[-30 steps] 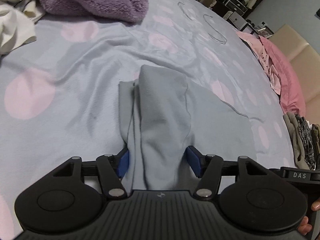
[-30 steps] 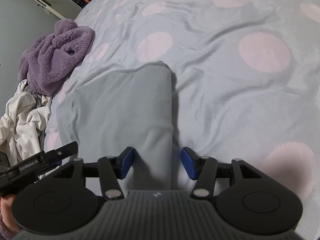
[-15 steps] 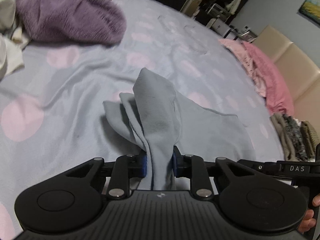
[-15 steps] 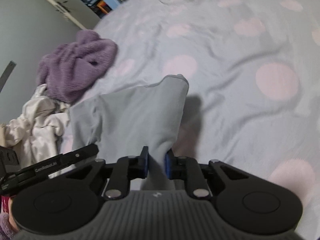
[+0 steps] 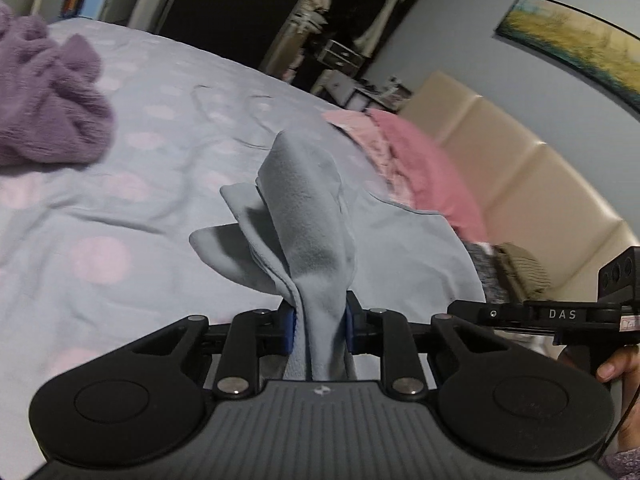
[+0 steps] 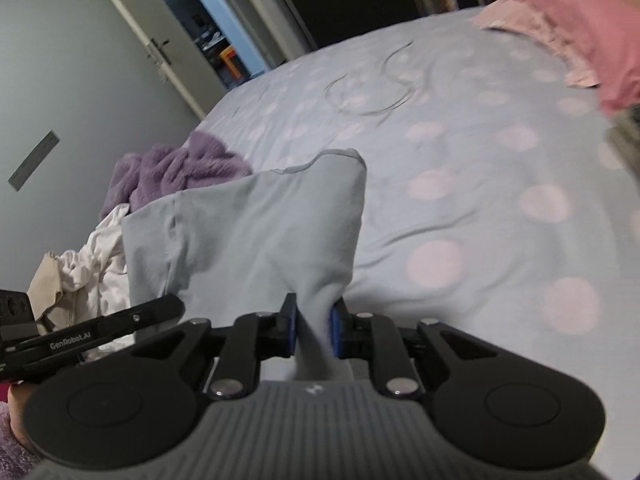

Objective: Fold clothes
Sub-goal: 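Grasp the folded shirt with both grippers and carry it toward the headboard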

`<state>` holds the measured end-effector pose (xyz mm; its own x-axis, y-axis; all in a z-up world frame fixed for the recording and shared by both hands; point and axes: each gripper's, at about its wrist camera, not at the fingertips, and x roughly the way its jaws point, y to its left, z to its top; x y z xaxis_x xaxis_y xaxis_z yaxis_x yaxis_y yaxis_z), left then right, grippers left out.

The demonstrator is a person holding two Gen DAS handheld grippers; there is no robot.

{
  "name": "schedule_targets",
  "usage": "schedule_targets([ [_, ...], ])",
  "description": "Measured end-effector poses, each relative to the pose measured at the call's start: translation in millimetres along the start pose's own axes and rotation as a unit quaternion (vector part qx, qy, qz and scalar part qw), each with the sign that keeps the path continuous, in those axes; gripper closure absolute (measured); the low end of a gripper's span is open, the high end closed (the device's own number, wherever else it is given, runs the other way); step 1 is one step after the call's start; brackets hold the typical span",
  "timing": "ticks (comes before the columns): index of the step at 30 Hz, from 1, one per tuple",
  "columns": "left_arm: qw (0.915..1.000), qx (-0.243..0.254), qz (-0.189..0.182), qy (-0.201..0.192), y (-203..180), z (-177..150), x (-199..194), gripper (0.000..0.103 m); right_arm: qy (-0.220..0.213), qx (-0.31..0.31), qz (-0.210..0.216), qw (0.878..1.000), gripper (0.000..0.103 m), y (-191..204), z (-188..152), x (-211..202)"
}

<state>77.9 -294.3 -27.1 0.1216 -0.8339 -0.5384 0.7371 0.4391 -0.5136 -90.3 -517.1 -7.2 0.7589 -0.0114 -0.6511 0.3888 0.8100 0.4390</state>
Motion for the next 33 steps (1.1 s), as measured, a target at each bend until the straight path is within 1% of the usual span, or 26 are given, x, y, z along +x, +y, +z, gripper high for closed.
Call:
schedule_targets([
  [5, 0.9987, 0.012, -0.047, 0.018, -59, -9, 32, 0.083, -0.011, -0.006, -0.030, 0.999, 0.085, -44, -2, -61],
  [7, 0.9970, 0.016, -0.069, 0.031, -83, -15, 49, 0.083, -0.014, -0.005, -0.045, 0.999, 0.085, -68, -5, -86],
  [11, 0.9911, 0.037, -0.110, 0.065, -133, -34, 87, 0.083, -0.013, 0.011, -0.074, 0.997, 0.085, -121, -17, -130],
  [15, 0.9831, 0.063, -0.138, 0.102, -180, -56, 125, 0.083, -0.009, 0.028, -0.106, 0.994, 0.085, -170, -32, -167],
  [20, 0.9689, 0.099, -0.170, 0.150, -230, -90, 174, 0.083, -0.004, 0.050, -0.145, 0.988, 0.085, -232, -51, -214],
  [23, 0.9610, 0.116, -0.179, 0.176, -254, -108, 201, 0.083, 0.000, 0.073, -0.166, 0.983, 0.085, -266, -68, -230],
  [27, 0.9511, 0.156, -0.175, 0.201, -287, -115, 239, 0.083, -0.014, 0.120, -0.185, 0.975, 0.085, -299, -92, -242],
  [29, 0.9443, 0.182, -0.177, 0.210, -305, -111, 256, 0.083, -0.034, 0.152, -0.192, 0.969, 0.085, -310, -106, -248],
  [31, 0.9334, 0.214, -0.185, 0.221, -323, -110, 273, 0.083, -0.059, 0.189, -0.201, 0.959, 0.085, -319, -120, -255],
  [33, 0.9196, 0.248, -0.195, 0.234, -340, -109, 290, 0.083, -0.092, 0.231, -0.215, 0.944, 0.085, -324, -136, -262],
])
